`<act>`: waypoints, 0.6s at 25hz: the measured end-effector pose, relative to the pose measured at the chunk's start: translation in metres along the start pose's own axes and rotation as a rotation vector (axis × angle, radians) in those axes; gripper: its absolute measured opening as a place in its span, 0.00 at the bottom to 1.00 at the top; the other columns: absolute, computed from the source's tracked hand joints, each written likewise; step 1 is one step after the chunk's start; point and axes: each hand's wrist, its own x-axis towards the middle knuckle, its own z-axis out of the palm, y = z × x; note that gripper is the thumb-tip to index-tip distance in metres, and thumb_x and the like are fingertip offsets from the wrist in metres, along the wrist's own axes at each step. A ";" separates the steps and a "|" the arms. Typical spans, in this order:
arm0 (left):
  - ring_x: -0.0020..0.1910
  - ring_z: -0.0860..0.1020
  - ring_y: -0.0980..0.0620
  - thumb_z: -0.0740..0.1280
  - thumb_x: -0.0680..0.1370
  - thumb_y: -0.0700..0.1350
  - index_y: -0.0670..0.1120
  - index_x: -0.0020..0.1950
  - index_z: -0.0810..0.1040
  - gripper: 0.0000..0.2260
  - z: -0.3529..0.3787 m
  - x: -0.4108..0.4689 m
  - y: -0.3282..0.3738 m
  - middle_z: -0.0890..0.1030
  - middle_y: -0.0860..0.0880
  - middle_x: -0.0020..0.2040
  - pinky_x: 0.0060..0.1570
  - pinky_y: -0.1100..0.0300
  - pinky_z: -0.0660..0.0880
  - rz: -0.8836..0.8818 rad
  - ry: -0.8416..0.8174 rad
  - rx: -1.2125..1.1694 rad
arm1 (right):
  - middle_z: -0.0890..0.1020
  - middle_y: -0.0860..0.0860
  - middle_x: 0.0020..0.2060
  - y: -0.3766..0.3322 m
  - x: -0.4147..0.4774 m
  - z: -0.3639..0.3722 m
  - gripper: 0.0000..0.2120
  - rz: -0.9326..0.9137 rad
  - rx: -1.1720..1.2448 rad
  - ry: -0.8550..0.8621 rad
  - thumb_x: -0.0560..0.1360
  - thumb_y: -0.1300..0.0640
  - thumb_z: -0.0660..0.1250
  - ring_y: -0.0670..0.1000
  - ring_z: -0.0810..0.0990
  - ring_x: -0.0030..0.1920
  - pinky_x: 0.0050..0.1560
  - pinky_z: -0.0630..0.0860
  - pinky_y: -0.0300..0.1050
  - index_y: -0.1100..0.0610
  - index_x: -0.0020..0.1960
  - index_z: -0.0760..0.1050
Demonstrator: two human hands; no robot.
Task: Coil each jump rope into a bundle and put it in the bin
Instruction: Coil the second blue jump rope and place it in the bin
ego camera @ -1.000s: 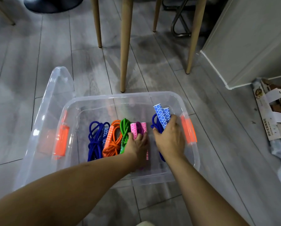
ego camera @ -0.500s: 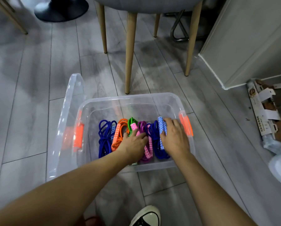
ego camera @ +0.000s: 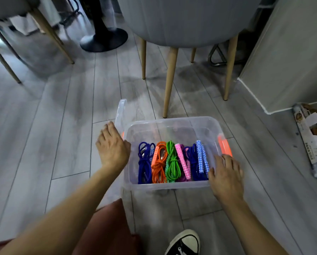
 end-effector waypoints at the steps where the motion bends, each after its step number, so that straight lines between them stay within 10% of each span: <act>1: 0.67 0.69 0.35 0.64 0.78 0.51 0.39 0.74 0.60 0.29 0.001 0.005 -0.007 0.70 0.36 0.70 0.65 0.42 0.69 -0.113 -0.070 -0.091 | 0.77 0.59 0.56 0.001 -0.005 -0.001 0.22 0.000 0.020 -0.012 0.69 0.59 0.74 0.62 0.76 0.57 0.56 0.73 0.58 0.60 0.62 0.77; 6: 0.56 0.76 0.37 0.56 0.83 0.55 0.38 0.64 0.72 0.22 0.002 0.021 -0.007 0.77 0.36 0.59 0.50 0.48 0.72 -0.216 -0.188 -0.495 | 0.76 0.60 0.59 0.012 -0.010 0.000 0.22 -0.018 0.189 -0.086 0.71 0.60 0.73 0.63 0.75 0.62 0.61 0.76 0.58 0.61 0.64 0.75; 15: 0.55 0.75 0.44 0.69 0.77 0.52 0.50 0.63 0.74 0.16 0.023 -0.043 0.023 0.75 0.48 0.62 0.51 0.48 0.74 0.615 0.037 -0.203 | 0.73 0.54 0.70 0.012 -0.005 -0.013 0.22 0.150 0.487 -0.152 0.80 0.56 0.65 0.55 0.70 0.71 0.70 0.68 0.49 0.57 0.73 0.69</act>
